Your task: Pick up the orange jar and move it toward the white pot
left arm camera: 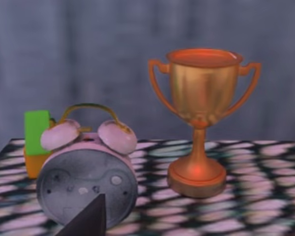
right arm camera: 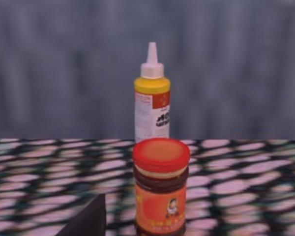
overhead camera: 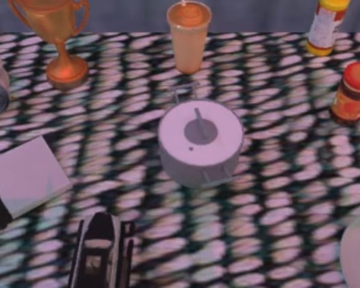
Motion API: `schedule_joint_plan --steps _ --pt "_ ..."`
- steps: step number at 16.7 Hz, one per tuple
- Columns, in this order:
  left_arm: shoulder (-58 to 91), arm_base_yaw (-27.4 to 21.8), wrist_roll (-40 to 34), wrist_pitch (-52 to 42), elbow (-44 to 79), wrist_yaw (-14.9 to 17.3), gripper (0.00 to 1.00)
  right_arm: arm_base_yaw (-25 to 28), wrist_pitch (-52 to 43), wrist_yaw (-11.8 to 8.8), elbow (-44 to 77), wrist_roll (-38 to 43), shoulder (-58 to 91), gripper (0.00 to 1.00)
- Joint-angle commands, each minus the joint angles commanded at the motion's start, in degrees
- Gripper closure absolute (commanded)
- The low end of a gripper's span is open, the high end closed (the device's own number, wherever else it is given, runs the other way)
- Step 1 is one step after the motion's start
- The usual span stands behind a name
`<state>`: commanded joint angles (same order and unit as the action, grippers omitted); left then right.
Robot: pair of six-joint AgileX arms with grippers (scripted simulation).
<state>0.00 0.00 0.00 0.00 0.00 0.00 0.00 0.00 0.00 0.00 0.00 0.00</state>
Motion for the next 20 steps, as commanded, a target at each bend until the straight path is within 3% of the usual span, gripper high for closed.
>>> schedule_joint_plan --steps 5,9,14,20 --pt "0.0 0.0 0.0 0.0 0.0 0.0 0.0 0.3 -1.4 -0.3 3.1 -0.3 2.5 0.0" --pt "0.0 0.0 0.0 0.0 0.0 0.0 0.0 1.0 -7.7 -1.0 14.7 -1.7 12.7 0.0" --pt "0.0 0.0 0.0 0.0 0.0 0.0 0.0 1.3 -21.3 -1.2 38.1 -4.6 34.7 0.0" --pt "0.0 0.0 0.0 0.0 0.0 0.0 0.0 1.4 -42.9 -0.9 74.2 -9.6 69.3 0.0"
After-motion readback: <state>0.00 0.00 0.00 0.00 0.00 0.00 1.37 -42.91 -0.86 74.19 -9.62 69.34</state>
